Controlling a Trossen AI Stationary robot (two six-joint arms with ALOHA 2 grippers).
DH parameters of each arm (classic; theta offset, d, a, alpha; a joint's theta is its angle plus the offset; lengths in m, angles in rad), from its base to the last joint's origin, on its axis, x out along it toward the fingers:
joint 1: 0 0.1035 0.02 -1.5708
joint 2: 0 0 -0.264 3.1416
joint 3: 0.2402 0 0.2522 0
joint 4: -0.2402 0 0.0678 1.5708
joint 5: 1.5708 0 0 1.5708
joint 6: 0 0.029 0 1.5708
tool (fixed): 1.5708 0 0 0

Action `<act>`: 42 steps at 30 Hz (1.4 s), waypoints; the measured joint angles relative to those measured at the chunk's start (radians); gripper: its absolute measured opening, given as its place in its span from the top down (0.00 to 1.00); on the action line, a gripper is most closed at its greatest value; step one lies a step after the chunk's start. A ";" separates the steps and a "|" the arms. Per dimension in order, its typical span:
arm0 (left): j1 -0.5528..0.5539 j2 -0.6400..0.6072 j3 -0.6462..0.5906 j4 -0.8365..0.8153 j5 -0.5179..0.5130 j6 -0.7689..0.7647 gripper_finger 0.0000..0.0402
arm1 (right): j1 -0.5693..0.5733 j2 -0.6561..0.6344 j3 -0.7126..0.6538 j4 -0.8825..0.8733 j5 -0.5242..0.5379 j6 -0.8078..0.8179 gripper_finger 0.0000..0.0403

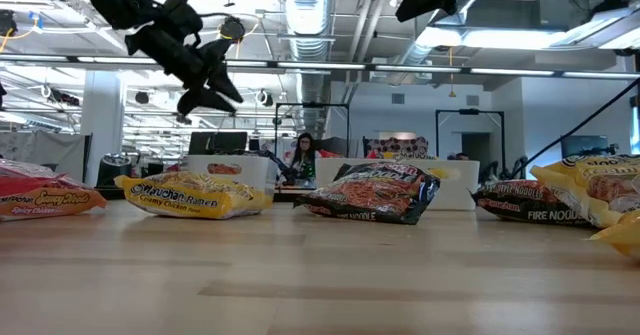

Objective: Sort Maruchan noodles
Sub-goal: Put the black noodle pack into the left white bin

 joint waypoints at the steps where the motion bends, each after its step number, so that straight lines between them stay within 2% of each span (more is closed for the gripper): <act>1: -0.003 0.000 0.006 0.014 0.011 0.002 0.63 | 0.000 0.000 0.000 -0.001 0.000 0.000 0.78; 6: -0.004 0.000 0.070 0.091 0.040 0.011 0.58 | 0.000 0.000 0.000 -0.002 0.000 0.020 0.78; 9: -0.004 0.001 0.126 0.079 -0.034 0.044 0.54 | 0.000 0.000 0.000 -0.002 0.000 0.039 0.78; 11: -0.004 0.000 0.165 0.037 -0.069 0.099 0.53 | 0.000 0.000 0.000 -0.002 0.000 0.039 0.78; 15: -0.039 0.000 0.211 -0.135 -0.107 0.318 0.54 | 0.000 0.000 0.000 -0.006 0.000 0.039 0.78; 21: -0.108 0.021 0.208 -0.366 -0.172 0.533 0.56 | -0.001 0.000 0.000 -0.007 0.001 0.042 0.78; 33: -0.194 0.203 0.208 -0.393 -0.251 0.560 0.57 | -0.001 0.000 0.000 -0.007 0.002 0.060 0.78; 42: -0.212 0.329 0.208 -0.335 -0.326 0.599 0.57 | 0.000 0.000 0.000 -0.007 0.002 0.060 0.78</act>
